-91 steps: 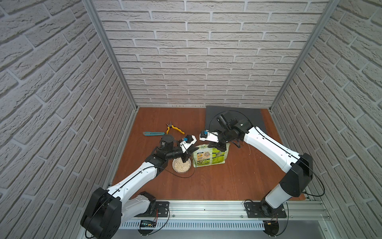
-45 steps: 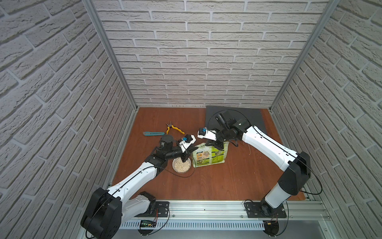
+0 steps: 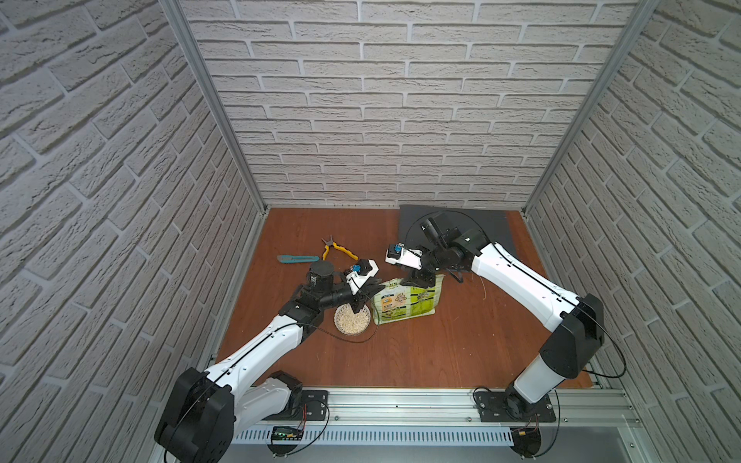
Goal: Pour the oats into the breakfast bowl
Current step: Close the oats bag at the center of the board, then reset both arms
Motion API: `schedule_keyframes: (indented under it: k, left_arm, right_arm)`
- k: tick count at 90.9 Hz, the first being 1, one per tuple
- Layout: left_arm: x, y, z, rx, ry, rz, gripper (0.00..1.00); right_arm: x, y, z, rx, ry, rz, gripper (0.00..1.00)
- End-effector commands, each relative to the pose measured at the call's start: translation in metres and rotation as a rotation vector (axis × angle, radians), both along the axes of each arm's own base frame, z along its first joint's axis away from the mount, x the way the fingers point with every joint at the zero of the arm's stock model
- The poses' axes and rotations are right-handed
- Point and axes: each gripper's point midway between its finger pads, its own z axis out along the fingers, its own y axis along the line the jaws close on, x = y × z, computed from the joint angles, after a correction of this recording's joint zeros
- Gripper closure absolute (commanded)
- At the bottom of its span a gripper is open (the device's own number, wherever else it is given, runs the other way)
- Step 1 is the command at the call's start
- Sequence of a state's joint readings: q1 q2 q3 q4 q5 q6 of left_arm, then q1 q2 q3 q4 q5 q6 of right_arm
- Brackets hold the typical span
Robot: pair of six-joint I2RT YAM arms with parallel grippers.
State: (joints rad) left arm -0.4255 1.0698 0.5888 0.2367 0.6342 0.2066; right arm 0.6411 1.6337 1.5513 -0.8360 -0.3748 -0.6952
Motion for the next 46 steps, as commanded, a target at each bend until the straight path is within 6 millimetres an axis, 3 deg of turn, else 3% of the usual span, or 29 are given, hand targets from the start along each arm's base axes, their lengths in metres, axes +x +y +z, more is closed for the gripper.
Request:
schedule_keyframes:
  k: [1,11,20,23,27,38,46]
  left_arm:
    - [0.005,0.009,0.018,-0.032,-0.062,0.058,0.58]
    - [0.003,0.022,0.027,-0.05,-0.107,0.12,0.47]
    - [0.006,0.037,0.038,-0.088,-0.164,0.218,0.31]
    - [0.008,0.044,0.043,-0.101,-0.182,0.265,0.28]
    - [0.014,0.057,0.048,-0.11,-0.198,0.35,0.25]
    - [0.033,0.107,0.049,-0.097,-0.177,0.648,0.1]
    - [0.041,0.146,0.045,-0.074,-0.155,0.865,0.02]
  right_arm:
    - [0.0,-0.019,0.046,0.093,-0.087,-0.083,0.33]
    - [0.013,-0.045,0.066,0.174,-0.129,-0.215,0.25]
    - [0.023,-0.073,0.075,0.233,-0.132,-0.367,0.18]
    - [0.026,-0.084,0.078,0.251,-0.142,-0.419,0.1]
    - [0.032,-0.1,0.08,0.264,-0.158,-0.499,0.0]
    - [0.044,-0.151,0.074,0.275,-0.202,-0.758,0.0]
    - [0.05,-0.192,0.056,0.291,-0.243,-0.97,0.0]
